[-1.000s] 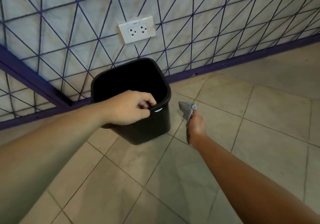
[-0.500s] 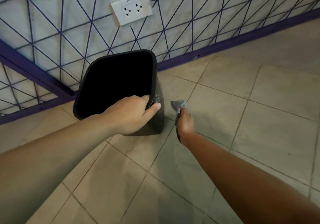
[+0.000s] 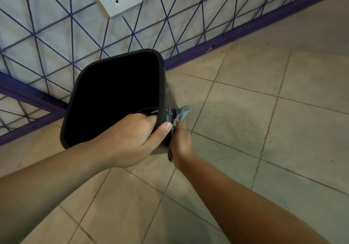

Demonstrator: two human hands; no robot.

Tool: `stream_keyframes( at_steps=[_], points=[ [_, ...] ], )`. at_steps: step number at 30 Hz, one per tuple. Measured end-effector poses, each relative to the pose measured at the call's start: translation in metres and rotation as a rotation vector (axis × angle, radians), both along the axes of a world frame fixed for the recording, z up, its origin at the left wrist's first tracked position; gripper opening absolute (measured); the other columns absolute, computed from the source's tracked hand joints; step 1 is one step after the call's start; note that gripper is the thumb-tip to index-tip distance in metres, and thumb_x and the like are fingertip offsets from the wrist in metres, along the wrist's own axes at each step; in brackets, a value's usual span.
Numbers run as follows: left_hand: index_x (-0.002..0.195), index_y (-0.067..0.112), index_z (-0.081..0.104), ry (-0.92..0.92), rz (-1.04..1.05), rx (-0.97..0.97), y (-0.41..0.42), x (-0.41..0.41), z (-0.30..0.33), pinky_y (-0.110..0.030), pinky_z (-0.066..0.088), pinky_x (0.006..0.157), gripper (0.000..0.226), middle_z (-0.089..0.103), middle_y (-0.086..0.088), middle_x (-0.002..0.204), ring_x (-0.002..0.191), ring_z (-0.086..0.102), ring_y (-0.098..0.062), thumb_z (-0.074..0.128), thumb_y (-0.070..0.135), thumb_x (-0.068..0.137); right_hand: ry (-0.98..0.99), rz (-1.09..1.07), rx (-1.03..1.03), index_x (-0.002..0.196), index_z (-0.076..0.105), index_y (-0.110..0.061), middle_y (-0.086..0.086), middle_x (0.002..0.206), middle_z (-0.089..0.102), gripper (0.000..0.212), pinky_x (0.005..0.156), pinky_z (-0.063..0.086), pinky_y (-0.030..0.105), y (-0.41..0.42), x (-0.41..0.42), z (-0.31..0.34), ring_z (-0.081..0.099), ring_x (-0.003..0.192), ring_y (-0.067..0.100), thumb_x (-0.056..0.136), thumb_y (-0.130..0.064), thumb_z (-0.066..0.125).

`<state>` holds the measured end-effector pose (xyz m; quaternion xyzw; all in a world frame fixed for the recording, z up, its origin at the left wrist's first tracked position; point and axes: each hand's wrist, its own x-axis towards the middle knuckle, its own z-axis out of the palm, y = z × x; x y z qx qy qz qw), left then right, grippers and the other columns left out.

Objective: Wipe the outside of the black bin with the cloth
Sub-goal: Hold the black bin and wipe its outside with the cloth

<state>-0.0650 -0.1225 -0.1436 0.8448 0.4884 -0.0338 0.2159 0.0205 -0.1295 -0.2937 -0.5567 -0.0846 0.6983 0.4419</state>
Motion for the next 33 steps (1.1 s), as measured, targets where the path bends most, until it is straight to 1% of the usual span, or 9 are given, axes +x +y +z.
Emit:
stream_keyframes(
  at_steps=[4,6,9,14,18,21,23,29,33],
  points=[
    [0.071,0.029,0.050,-0.029,-0.003,0.035,0.005,-0.006,-0.003,-0.023,0.041,0.055,0.054,0.057,0.006,0.059,0.064,0.059,-0.006,0.018,0.066,0.092,-0.035,0.000,-0.001,0.169,0.041,-0.013,0.014,0.177,0.038,0.058,0.136,0.029,0.055,0.009,0.002,-0.011,0.035,0.166,0.031,0.118,-0.039,0.034],
    [0.073,0.028,0.052,-0.025,-0.009,0.043,0.006,-0.005,-0.003,-0.026,0.044,0.057,0.055,0.058,0.007,0.060,0.063,0.059,-0.007,0.017,0.067,0.092,-0.069,0.041,0.008,0.168,0.043,-0.012,0.014,0.178,0.037,0.057,0.137,0.028,0.055,0.016,0.003,-0.009,0.033,0.167,0.031,0.118,-0.038,0.032],
    [0.071,0.029,0.051,-0.019,-0.023,0.070,0.005,-0.007,-0.004,-0.025,0.042,0.056,0.055,0.057,0.008,0.058,0.060,0.059,-0.006,0.017,0.066,0.093,-0.101,0.073,0.092,0.171,0.037,-0.021,0.008,0.181,0.032,0.076,0.138,0.023,0.057,0.002,-0.003,-0.003,0.025,0.171,0.026,0.104,-0.055,0.029],
    [0.068,0.030,0.048,-0.039,-0.035,0.081,0.005,-0.007,-0.004,-0.029,0.045,0.055,0.053,0.056,0.006,0.057,0.057,0.058,-0.009,0.019,0.065,0.095,-0.083,0.037,0.019,0.162,0.052,-0.015,0.018,0.168,0.050,0.056,0.132,0.037,0.057,0.010,0.005,-0.003,0.045,0.160,0.037,0.116,-0.039,0.032],
    [0.070,0.029,0.051,-0.026,-0.046,0.082,0.005,-0.010,-0.007,-0.034,0.048,0.056,0.055,0.057,0.005,0.059,0.057,0.058,-0.009,0.019,0.065,0.096,-0.158,0.084,0.120,0.166,0.047,-0.019,0.012,0.176,0.041,0.084,0.135,0.032,0.056,-0.008,-0.001,0.008,0.036,0.166,0.029,0.096,-0.061,0.030],
    [0.066,0.029,0.046,-0.025,-0.038,0.104,0.005,-0.009,-0.006,-0.028,0.040,0.053,0.053,0.053,0.006,0.057,0.056,0.055,-0.009,0.019,0.064,0.095,-0.132,0.047,0.048,0.165,0.048,-0.014,0.018,0.168,0.050,0.059,0.132,0.039,0.054,0.001,0.004,0.005,0.048,0.157,0.034,0.116,-0.042,0.031],
    [0.066,0.029,0.046,-0.019,-0.037,0.108,0.004,-0.008,-0.006,-0.029,0.041,0.054,0.053,0.054,0.005,0.057,0.056,0.056,-0.009,0.019,0.064,0.095,-0.091,0.016,0.028,0.160,0.054,-0.012,0.020,0.159,0.059,0.052,0.128,0.045,0.054,0.007,0.005,0.002,0.056,0.149,0.037,0.117,-0.032,0.031],
    [0.071,0.027,0.051,0.027,-0.067,0.158,0.002,-0.007,-0.003,-0.039,0.048,0.059,0.058,0.058,0.005,0.061,0.059,0.058,-0.011,0.013,0.064,0.094,-0.212,0.115,0.067,0.168,0.042,-0.014,0.015,0.178,0.036,0.057,0.137,0.028,0.055,-0.005,0.004,-0.003,0.032,0.167,0.032,0.120,-0.038,0.024],
    [0.065,0.029,0.045,0.028,-0.071,0.168,0.000,-0.008,-0.004,-0.030,0.041,0.053,0.054,0.054,0.005,0.056,0.053,0.055,-0.009,0.015,0.063,0.094,-0.166,0.078,0.056,0.169,0.041,-0.015,0.014,0.178,0.037,0.057,0.138,0.025,0.056,-0.002,-0.001,0.003,0.029,0.168,0.030,0.119,-0.037,0.025]
  ],
)
